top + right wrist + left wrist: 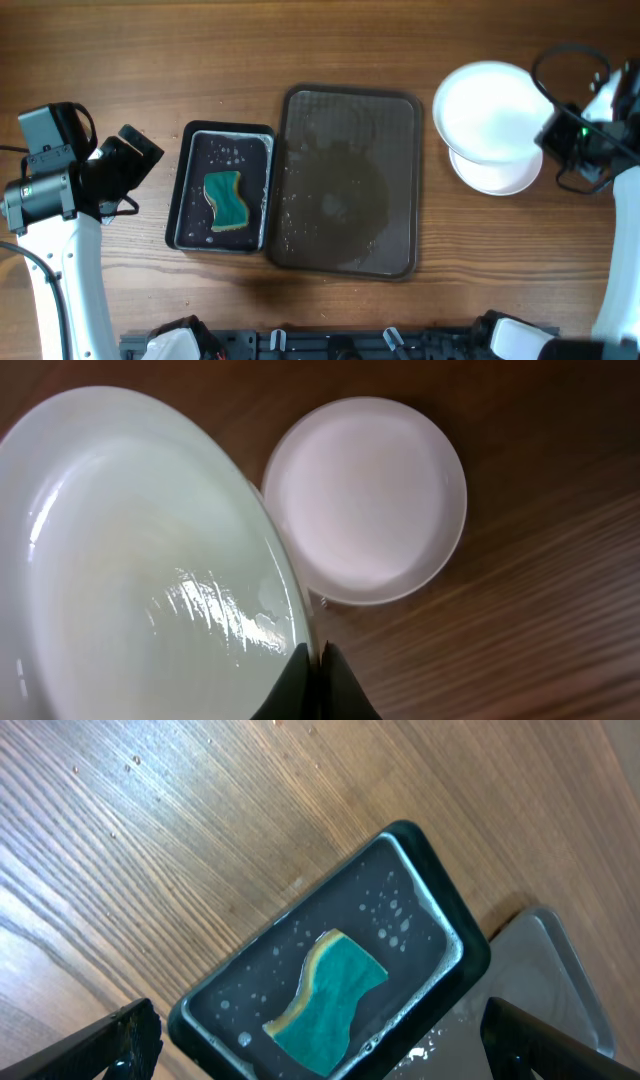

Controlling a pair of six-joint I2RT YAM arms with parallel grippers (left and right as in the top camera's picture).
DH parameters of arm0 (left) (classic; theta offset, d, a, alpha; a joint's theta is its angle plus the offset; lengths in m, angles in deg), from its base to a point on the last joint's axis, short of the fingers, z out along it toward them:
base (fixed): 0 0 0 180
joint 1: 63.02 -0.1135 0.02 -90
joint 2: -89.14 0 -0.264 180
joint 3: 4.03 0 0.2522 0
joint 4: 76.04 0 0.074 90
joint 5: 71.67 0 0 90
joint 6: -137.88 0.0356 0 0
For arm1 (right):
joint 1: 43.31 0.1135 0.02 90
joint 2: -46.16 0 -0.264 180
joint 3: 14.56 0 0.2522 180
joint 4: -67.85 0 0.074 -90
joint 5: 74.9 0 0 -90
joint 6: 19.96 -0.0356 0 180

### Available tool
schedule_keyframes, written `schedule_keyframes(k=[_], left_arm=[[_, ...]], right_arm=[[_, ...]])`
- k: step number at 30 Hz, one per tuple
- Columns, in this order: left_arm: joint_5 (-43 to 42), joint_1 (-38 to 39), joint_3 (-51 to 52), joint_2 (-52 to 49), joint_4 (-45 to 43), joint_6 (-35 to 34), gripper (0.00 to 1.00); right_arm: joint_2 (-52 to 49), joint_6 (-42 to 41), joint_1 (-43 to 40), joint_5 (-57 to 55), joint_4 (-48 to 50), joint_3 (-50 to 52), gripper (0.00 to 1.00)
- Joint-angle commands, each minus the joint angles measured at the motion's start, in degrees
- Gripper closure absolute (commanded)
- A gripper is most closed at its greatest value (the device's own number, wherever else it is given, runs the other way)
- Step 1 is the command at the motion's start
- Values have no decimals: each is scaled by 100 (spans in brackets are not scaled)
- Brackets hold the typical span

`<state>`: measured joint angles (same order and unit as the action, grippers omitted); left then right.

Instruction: Clean dirty plates on tray and stack at the side

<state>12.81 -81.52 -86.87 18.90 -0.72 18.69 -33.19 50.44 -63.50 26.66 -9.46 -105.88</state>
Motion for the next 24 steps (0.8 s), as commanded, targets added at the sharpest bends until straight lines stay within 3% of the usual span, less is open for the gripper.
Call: schedule_keyframes(k=[1, 5, 13, 14, 18, 21, 24], left_arm=[[-66, -37, -59, 48, 4, 28, 0], [-66, -37, -59, 48, 2, 28, 0], [-66, -37, -59, 48, 2, 28, 0], [-66, -37, -59, 48, 2, 28, 0], [-66, -37, -59, 48, 2, 28, 0], [-66, -37, -59, 48, 2, 28, 0], [-66, -37, -59, 48, 2, 28, 0]], right_arm=[[-153, -138, -813, 1200, 1182, 1416, 96], [-409, -339, -1211, 1250, 2594, 2356, 96], [-905, -289, -1095, 754, 2959, 2485, 96], [-914, -282, -1095, 699, 2951, 2485, 94], [-750, -304, -1095, 686, 2693, 2345, 65], [-326, -306, -1073, 730, 2371, 2140, 62], [341, -284, -933, 1032, 1932, 1895, 67]])
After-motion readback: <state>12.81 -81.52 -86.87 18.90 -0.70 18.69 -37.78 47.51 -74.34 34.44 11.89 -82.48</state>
